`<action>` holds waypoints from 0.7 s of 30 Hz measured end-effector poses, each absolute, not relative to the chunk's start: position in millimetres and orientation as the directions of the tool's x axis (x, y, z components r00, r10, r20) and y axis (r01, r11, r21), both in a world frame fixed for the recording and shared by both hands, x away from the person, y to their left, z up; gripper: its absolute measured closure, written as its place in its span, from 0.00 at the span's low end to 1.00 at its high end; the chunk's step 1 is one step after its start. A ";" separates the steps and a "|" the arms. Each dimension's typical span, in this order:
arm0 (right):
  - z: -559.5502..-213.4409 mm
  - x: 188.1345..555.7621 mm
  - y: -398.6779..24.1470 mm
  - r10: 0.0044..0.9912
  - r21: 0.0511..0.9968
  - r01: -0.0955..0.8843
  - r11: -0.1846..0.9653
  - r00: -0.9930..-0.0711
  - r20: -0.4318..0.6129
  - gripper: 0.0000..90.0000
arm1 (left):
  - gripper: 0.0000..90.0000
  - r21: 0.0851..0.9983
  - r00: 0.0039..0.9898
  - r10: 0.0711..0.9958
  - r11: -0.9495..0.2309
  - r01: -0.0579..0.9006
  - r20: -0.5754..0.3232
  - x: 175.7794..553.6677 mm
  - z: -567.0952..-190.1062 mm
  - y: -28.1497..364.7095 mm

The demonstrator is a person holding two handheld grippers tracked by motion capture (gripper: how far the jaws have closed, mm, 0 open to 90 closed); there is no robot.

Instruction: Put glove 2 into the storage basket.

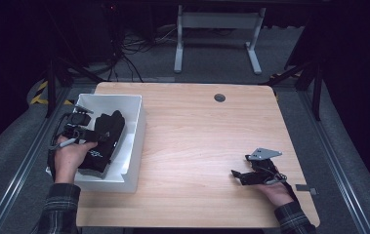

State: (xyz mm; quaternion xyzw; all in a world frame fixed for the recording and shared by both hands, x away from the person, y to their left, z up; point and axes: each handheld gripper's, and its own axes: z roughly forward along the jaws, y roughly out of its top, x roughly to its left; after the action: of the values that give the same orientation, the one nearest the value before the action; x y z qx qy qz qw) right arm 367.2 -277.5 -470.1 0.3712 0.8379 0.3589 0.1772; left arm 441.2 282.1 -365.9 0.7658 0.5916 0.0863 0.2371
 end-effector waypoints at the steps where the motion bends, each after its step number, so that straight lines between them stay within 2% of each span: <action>1: -470.1 367.2 -277.5 0.749 0.733 0.495 0.467 -0.662 -0.030 0.17 | 0.45 0.469 0.281 0.949 -0.185 0.864 -0.143 440.9 -364.3 282.5; 6: -470.1 367.2 -277.5 0.750 0.733 0.495 0.467 -0.661 -0.031 0.17 | 0.33 0.509 0.255 0.958 -0.156 0.846 -0.131 437.6 -355.4 287.4; 11: -470.1 367.2 -277.5 0.750 0.733 0.495 0.467 -0.661 -0.031 0.17 | 0.25 0.546 0.266 0.955 -0.154 0.824 -0.133 432.4 -343.1 286.9; 21: -470.1 367.2 -277.5 0.750 0.733 0.495 0.467 -0.661 -0.031 0.17 | 0.20 0.618 0.358 0.920 -0.191 0.763 -0.157 424.5 -314.6 262.0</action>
State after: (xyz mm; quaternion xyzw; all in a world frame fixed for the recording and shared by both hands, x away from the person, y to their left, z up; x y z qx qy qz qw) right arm 367.2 -277.5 -470.1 0.3713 0.8378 0.3588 0.1776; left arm 424.5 262.0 -314.6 0.7615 0.5525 0.1252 0.3150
